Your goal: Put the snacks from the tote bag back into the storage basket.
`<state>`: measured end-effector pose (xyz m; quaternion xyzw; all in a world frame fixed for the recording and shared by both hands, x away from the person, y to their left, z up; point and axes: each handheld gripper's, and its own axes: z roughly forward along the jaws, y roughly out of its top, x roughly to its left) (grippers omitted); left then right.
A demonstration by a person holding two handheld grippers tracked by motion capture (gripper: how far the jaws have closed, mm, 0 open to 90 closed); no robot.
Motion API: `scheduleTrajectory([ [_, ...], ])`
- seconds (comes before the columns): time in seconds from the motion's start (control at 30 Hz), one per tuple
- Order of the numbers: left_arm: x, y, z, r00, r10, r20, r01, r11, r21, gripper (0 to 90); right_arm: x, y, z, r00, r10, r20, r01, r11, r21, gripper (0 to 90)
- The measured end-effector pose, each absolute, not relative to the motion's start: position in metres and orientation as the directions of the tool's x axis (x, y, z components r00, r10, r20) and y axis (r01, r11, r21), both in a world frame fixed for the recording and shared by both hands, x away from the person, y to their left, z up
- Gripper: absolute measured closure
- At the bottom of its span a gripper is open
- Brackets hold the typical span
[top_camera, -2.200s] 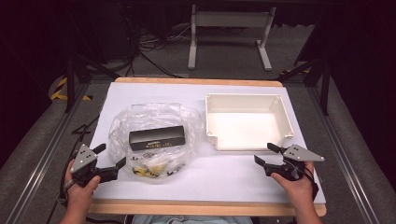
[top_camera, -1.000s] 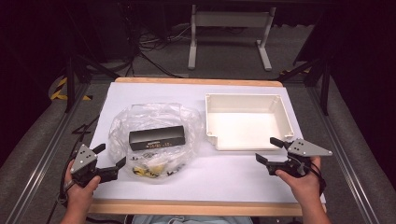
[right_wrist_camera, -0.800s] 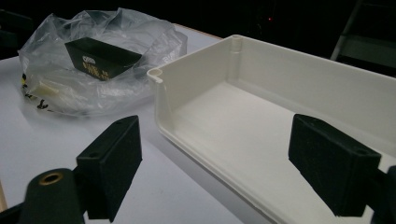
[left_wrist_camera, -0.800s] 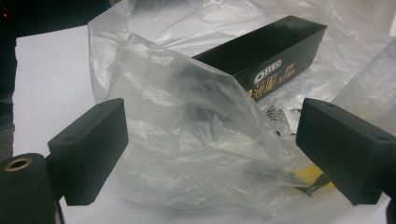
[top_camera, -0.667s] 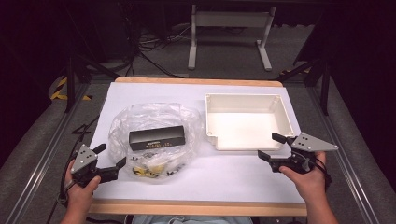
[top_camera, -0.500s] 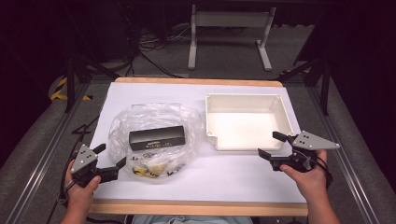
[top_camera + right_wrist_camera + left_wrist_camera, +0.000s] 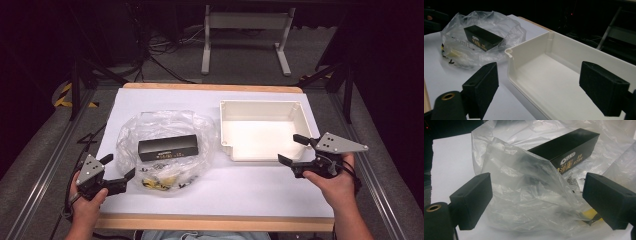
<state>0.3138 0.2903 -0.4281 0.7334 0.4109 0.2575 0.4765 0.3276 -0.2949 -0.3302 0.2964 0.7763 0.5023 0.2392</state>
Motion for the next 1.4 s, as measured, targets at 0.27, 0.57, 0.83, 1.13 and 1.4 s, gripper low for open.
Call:
scheduleTrajectory([
  [0.27,0.313,0.291,-0.428,0.528,0.849,-0.013,0.357,-0.208,0.911,10.2,0.342,-0.280,-0.313,-0.759,0.641,-0.114,0.167,0.361,0.917,15.6],
  [0.57,0.312,0.291,-0.428,0.529,0.849,-0.016,0.359,-0.207,0.910,10.2,0.361,-0.247,-0.296,-0.817,0.560,-0.141,0.122,0.405,0.906,15.6],
  [0.83,0.313,0.291,-0.428,0.532,0.846,-0.015,0.355,-0.208,0.911,10.2,0.373,-0.219,-0.285,-0.854,0.495,-0.162,0.087,0.442,0.893,14.8],
  [1.13,0.313,0.291,-0.428,0.532,0.846,-0.013,0.353,-0.207,0.912,10.2,0.389,-0.184,-0.274,-0.899,0.404,-0.166,0.049,0.471,0.881,13.5],
  [1.4,0.313,0.291,-0.428,0.536,0.844,-0.014,0.351,-0.208,0.913,10.2,0.403,-0.153,-0.265,-0.930,0.329,-0.162,0.019,0.485,0.874,12.8],
])
